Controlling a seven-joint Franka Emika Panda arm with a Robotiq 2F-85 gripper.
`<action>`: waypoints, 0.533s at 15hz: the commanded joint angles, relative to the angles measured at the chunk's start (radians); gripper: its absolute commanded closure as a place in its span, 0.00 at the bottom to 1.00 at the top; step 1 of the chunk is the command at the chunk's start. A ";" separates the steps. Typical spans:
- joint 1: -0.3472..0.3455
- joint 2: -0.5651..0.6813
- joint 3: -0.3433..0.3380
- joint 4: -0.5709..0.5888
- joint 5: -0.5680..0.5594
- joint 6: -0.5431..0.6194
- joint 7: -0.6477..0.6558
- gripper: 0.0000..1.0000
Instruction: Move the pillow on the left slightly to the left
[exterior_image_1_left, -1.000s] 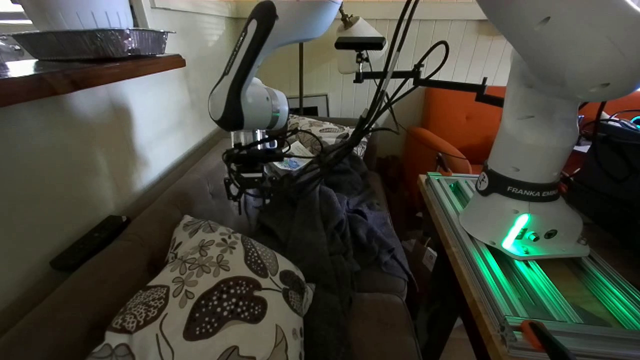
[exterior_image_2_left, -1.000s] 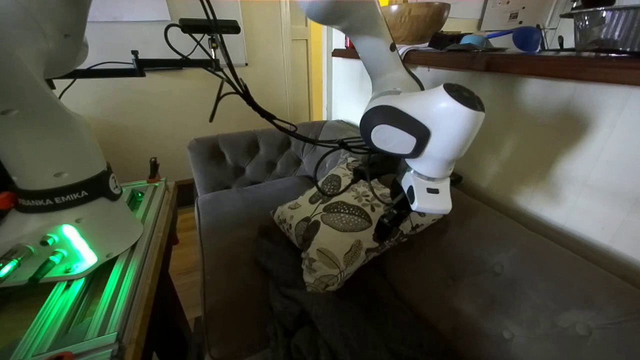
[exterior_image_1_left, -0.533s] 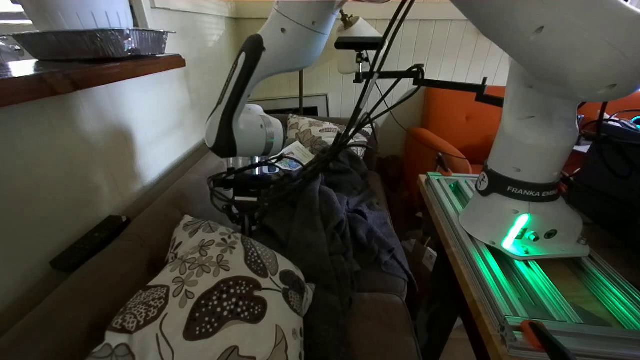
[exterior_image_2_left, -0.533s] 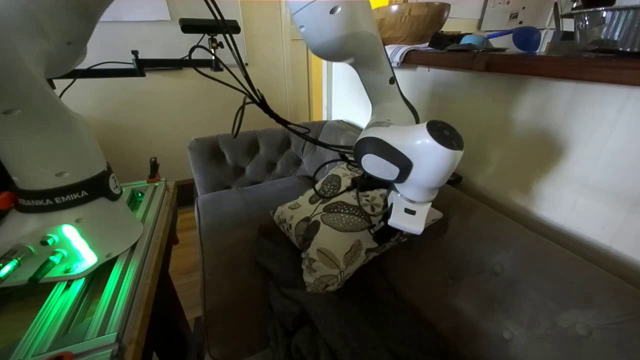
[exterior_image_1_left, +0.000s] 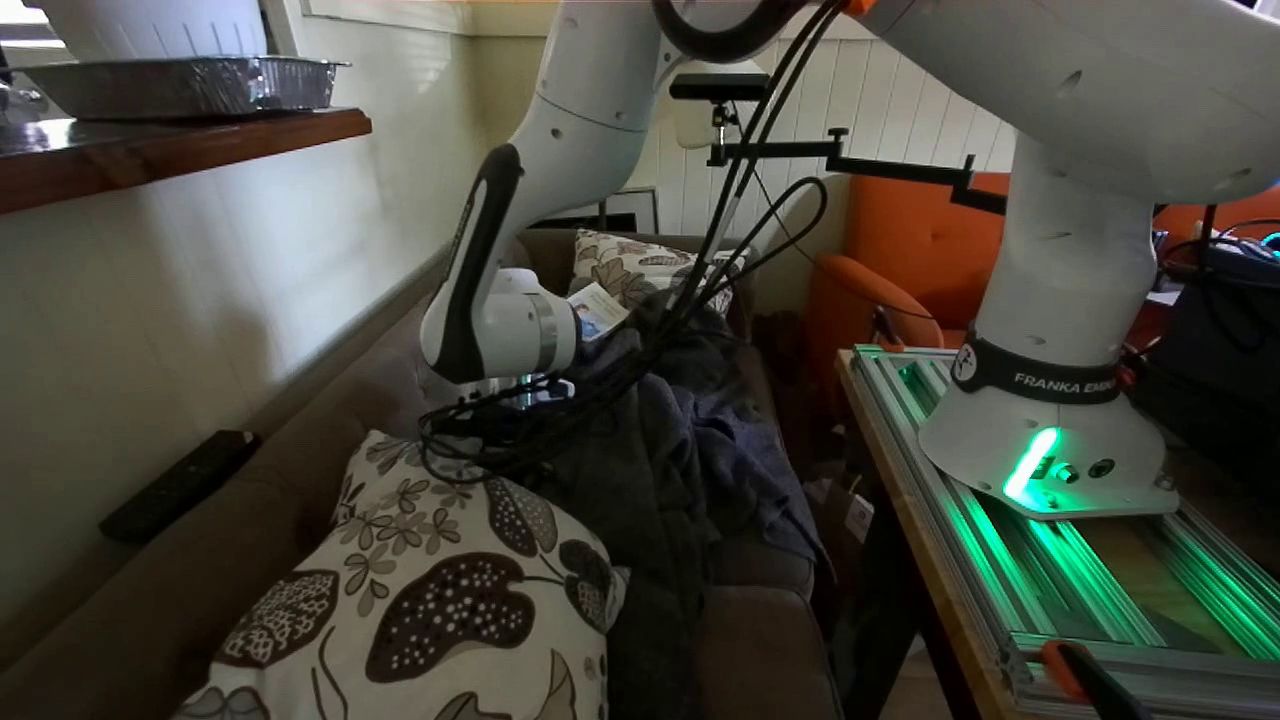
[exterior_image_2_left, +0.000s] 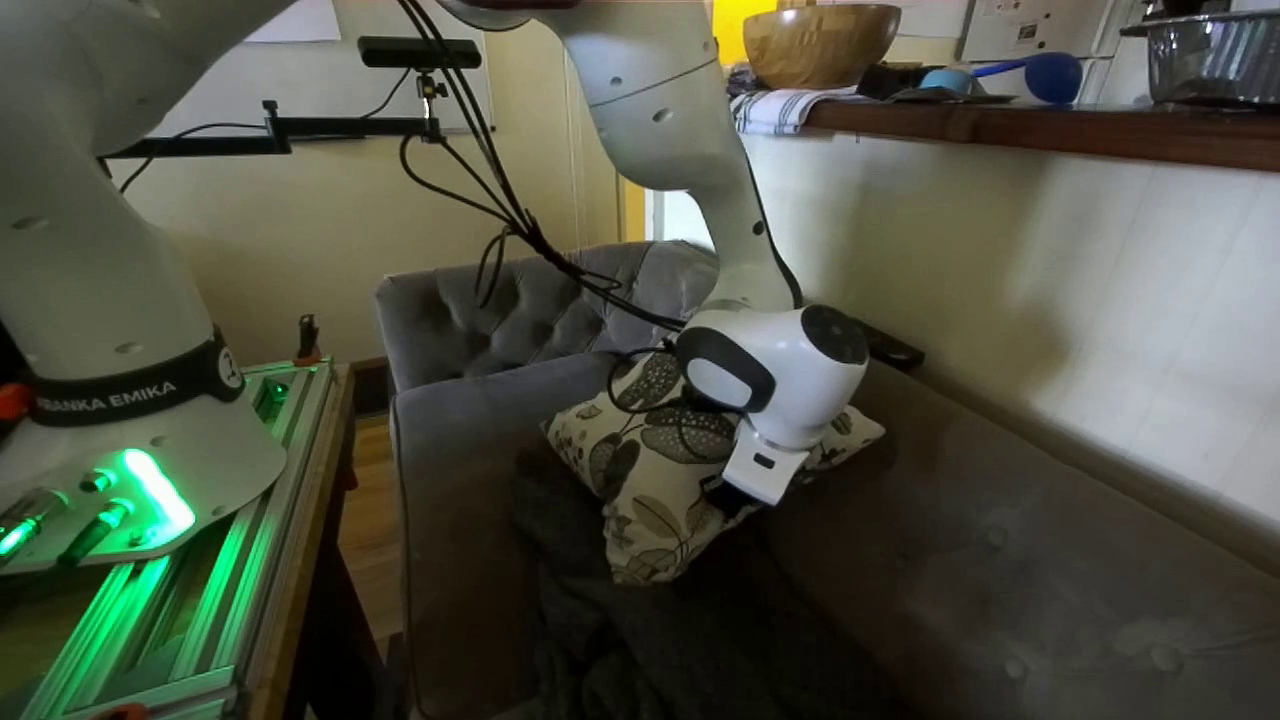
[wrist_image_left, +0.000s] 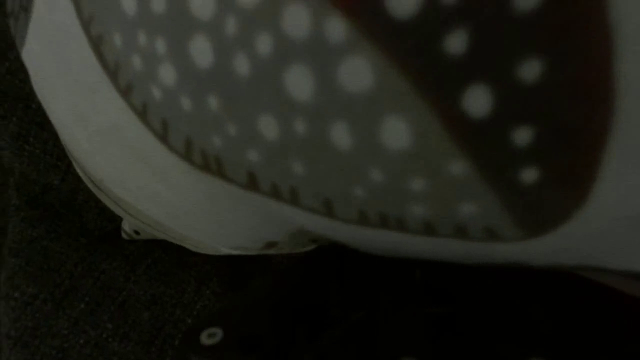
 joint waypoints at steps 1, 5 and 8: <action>-0.009 -0.024 0.068 0.014 0.060 -0.096 0.020 1.00; 0.019 -0.045 0.131 0.031 0.080 -0.210 0.014 1.00; 0.040 -0.046 0.165 0.032 0.101 -0.277 0.004 1.00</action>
